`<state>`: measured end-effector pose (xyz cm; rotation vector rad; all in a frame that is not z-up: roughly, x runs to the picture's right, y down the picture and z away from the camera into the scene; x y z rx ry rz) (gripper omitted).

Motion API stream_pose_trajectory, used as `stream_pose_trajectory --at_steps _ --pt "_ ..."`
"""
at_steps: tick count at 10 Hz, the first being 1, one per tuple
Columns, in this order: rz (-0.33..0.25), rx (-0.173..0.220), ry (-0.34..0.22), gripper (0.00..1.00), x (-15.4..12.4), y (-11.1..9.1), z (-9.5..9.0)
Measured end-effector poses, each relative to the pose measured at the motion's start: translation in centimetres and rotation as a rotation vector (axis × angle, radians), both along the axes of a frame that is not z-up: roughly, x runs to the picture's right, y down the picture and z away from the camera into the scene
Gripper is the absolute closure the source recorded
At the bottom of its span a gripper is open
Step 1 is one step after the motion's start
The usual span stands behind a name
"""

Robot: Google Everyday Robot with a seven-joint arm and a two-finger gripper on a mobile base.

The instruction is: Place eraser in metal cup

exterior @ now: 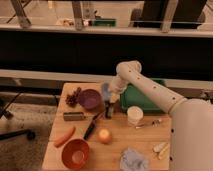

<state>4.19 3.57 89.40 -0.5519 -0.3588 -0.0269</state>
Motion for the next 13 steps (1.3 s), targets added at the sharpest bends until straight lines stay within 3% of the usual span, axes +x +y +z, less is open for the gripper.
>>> stream_pose_trajectory --at_steps 4,6,7,13 --pt "-0.005 -0.008 0.004 0.4 0.16 0.26 -0.04" --pt "-0.006 -0.006 0.005 0.24 0.22 0.15 -0.15" --pt "-0.008 -0.004 0.005 0.2 0.2 0.08 -0.27" --pt "-0.002 0.007 -0.002 0.2 0.23 -0.54 -1.04"
